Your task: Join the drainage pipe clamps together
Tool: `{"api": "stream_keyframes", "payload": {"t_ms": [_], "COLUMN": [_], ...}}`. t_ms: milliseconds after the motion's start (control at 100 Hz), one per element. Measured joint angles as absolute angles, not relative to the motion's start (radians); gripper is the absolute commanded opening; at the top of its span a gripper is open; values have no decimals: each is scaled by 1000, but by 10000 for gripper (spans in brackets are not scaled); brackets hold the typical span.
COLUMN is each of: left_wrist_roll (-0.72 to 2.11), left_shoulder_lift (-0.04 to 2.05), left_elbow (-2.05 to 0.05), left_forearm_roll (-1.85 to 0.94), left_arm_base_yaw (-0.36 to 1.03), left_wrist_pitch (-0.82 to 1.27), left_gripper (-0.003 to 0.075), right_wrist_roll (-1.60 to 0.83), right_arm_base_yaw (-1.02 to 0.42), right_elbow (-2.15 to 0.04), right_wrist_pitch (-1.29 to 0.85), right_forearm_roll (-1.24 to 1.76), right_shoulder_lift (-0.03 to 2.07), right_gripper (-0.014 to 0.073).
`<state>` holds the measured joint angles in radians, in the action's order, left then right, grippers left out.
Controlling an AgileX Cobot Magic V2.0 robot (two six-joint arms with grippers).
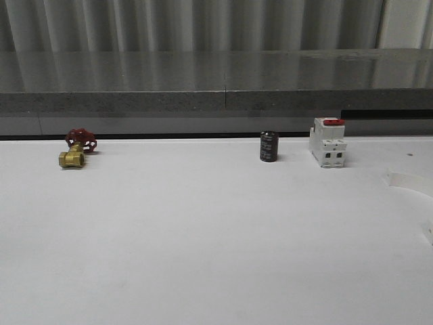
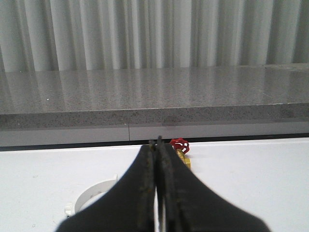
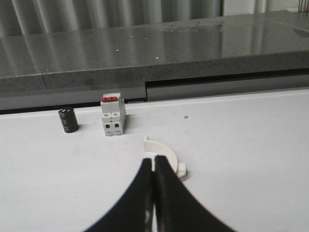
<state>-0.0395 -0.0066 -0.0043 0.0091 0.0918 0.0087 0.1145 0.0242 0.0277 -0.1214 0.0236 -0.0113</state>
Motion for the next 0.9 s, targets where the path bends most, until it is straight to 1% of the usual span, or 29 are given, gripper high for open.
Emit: {"api": "stream_keyframes", "payload": {"t_ms": [370, 640, 760, 900], "left_wrist_roll": [-39, -39, -39, -39], "left_shoulder_lift": [-7, -7, 7, 100], "left_elbow": [-4, -20, -115, -297], "left_forearm_roll": [9, -28, -51, -60], "left_arm_base_yaw": [92, 92, 92, 92], "left_wrist_pitch": [9, -36, 0, 185], "left_gripper": [-20, -20, -20, -20], "right_wrist_roll": [115, 115, 115, 115], "right_arm_base_yaw": [24, 24, 24, 24], "right_elbow": [28, 28, 28, 28], "right_wrist_pitch": [-121, -121, -121, -121], "right_forearm_roll": [24, 24, 24, 24], "right_shoulder_lift": [-11, -11, -11, -11], "right_gripper": [-67, -67, -67, -67]}}
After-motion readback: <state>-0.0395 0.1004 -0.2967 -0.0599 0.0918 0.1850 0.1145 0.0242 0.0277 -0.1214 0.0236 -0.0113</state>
